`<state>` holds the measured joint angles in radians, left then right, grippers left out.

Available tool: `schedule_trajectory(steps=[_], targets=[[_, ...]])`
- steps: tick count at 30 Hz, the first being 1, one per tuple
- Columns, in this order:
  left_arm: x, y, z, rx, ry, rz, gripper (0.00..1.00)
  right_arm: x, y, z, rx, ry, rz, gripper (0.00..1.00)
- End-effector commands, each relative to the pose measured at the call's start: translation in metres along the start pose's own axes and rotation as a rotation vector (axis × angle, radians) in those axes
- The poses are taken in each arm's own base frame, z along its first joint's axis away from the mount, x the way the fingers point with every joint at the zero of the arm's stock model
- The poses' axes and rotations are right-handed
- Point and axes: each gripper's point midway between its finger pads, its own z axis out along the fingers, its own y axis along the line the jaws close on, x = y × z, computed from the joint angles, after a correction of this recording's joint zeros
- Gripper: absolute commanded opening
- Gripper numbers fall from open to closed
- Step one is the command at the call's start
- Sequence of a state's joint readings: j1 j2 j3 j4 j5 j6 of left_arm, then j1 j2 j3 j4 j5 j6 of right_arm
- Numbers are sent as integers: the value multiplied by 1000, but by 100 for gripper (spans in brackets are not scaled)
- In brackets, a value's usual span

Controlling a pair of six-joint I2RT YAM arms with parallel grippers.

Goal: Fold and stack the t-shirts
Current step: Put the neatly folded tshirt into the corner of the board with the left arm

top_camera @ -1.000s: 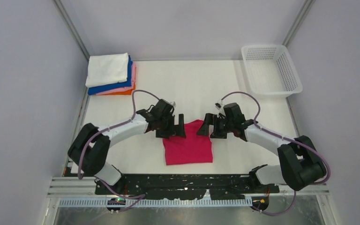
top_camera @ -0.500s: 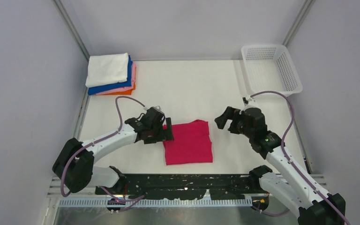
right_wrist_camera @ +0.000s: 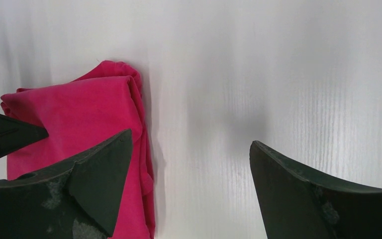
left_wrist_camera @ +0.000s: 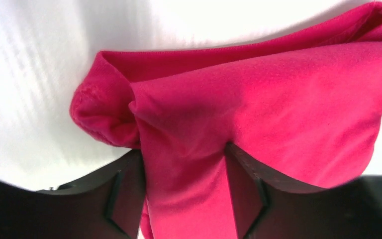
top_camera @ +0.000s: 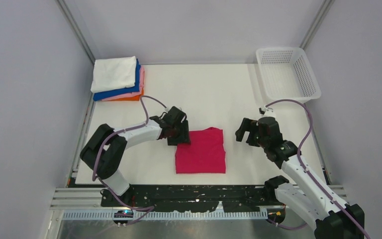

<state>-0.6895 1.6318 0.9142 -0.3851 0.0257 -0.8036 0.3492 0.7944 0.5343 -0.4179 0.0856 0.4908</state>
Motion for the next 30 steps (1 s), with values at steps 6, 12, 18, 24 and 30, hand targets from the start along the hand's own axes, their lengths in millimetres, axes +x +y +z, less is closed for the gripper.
schedule_trajectory(steps=[6, 12, 18, 24, 30], targets=[[30, 11, 29, -140, 111, 39, 14, -11, -19, 0, 72, -56, -34, 95], [-7, 33, 11, -360, -8, 108, 0, -9, -25, 2, 88, -57, -36, 95], [-78, 45, -36, -593, -217, 251, 0, -9, -28, 2, 90, -65, -34, 95], [-141, 55, -62, -766, -322, 360, 0, -11, -30, 2, 106, -75, -34, 95], [-205, 76, -84, -891, -391, 371, 0, -8, -30, 8, 100, -63, -29, 95]])
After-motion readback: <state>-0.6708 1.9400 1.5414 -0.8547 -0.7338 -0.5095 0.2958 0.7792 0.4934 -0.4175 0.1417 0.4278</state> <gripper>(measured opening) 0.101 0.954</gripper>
